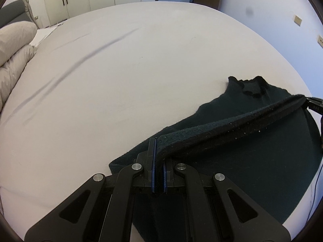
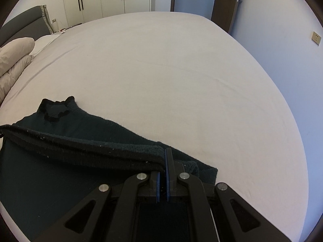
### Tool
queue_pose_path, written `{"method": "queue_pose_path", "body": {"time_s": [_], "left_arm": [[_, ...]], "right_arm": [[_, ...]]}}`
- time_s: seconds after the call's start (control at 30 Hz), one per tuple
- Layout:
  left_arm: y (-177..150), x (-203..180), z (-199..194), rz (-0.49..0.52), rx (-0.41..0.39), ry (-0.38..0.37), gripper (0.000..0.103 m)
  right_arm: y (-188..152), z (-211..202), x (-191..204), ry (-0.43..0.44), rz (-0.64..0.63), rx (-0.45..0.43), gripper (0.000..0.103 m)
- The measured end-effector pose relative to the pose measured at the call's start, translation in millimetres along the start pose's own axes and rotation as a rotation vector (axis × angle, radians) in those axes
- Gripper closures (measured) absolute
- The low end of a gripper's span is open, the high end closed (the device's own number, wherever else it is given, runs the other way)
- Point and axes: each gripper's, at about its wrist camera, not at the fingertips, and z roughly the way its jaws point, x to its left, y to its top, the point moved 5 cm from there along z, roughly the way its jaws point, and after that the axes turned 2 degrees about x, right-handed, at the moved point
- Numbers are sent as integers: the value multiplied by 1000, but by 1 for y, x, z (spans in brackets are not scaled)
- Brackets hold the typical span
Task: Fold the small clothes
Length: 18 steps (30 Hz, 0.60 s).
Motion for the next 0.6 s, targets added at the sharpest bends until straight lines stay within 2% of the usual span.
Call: {"method": "queue_pose_path", "body": {"time_s": [0.2,0.37,0.43,0.53,0.57,0.6], "left_arm": [[2,4,8,-13,26,-1,96],[6,7,26,-59,75,-22,92],[9,10,27,-79,84,-37,90],[11,12,26,-86,96,-59,87],[12,14,26,-87,102,-64,82],[14,17,25,-92,107,-63,78]], "right_arm": [[-1,9,-7,42,52,34,98],[-2,10,-21,122,157,40,90],[-4,7,-31,173,209,39,82],[-6,-1,-47,233,282,15,40],[-5,-3,-51,242,303,4,28],[-7,-5,-60,207,341,-1,6]]}}
